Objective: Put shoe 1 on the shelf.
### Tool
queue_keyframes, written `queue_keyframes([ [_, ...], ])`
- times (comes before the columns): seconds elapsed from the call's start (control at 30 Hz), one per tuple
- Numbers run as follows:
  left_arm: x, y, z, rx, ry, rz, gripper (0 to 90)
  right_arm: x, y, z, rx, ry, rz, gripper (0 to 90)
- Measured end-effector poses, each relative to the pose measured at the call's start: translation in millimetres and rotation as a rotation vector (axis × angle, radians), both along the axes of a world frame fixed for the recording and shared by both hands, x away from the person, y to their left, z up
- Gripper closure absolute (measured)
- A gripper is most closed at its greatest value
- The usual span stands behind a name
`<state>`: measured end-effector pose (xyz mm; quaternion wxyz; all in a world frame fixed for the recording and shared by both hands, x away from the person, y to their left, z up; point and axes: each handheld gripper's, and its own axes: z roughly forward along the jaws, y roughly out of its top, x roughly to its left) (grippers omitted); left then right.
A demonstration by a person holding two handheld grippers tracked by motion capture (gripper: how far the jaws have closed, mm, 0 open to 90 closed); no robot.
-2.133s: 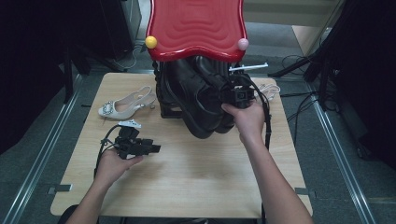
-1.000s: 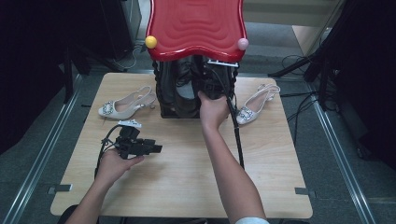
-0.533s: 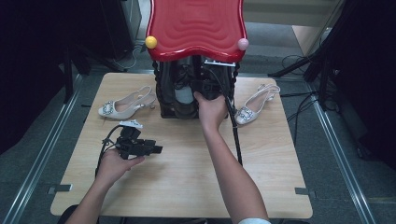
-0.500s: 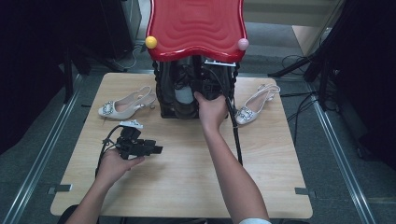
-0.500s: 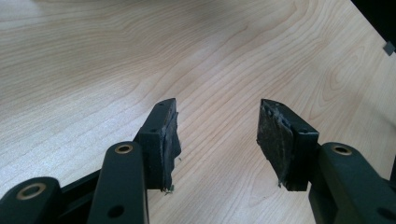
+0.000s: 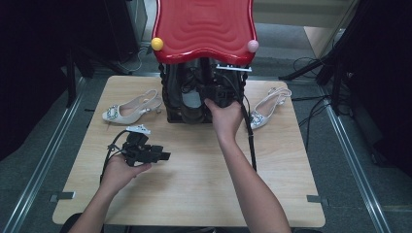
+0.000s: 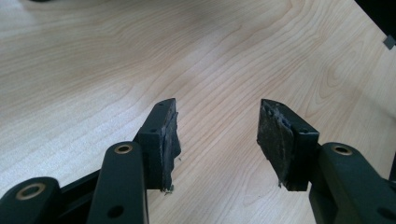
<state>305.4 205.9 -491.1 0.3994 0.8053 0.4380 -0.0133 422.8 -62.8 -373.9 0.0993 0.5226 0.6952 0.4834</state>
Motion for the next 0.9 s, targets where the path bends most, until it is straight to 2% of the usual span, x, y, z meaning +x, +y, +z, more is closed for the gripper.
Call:
queue_keyframes([
  [0.07,-0.4,-0.2,0.7,0.001,-0.005,-0.004,48.3,-3.2,-2.2,1.8,-0.006,-0.010,0.011,51.9],
  [0.13,-0.4,-0.2,0.9,0.002,-0.006,-0.001,48.4,-7.4,-6.9,5.3,0.009,-0.025,0.025,51.4],
  [0.2,-0.2,0.2,0.7,0.000,-0.003,0.000,48.4,-11.3,-9.8,9.0,0.011,-0.022,0.038,51.4],
  [0.4,-0.1,0.5,1.3,0.007,-0.007,0.003,48.9,-24.0,-23.2,15.4,0.007,-0.028,0.115,52.2],
  [0.5,0.0,1.7,4.1,0.015,-0.029,0.001,53.1,-31.2,-30.1,16.7,0.013,-0.030,0.146,53.2],
  [0.6,0.9,2.4,12.0,0.022,-0.045,0.004,60.1,-39.4,-37.4,18.9,0.012,-0.039,0.184,52.7],
  [0.7,4.5,4.1,25.2,0.002,-0.066,0.005,68.3,-47.8,-45.5,19.4,0.019,-0.048,0.227,52.5],
  [0.77,7.5,4.7,34.7,-0.004,-0.083,0.003,74.3,-53.5,-49.6,18.5,0.018,-0.069,0.257,52.4],
  [0.9,17.3,4.6,54.5,-0.015,-0.105,0.003,76.9,-63.7,-55.6,14.5,-0.015,-0.085,0.306,52.4],
])
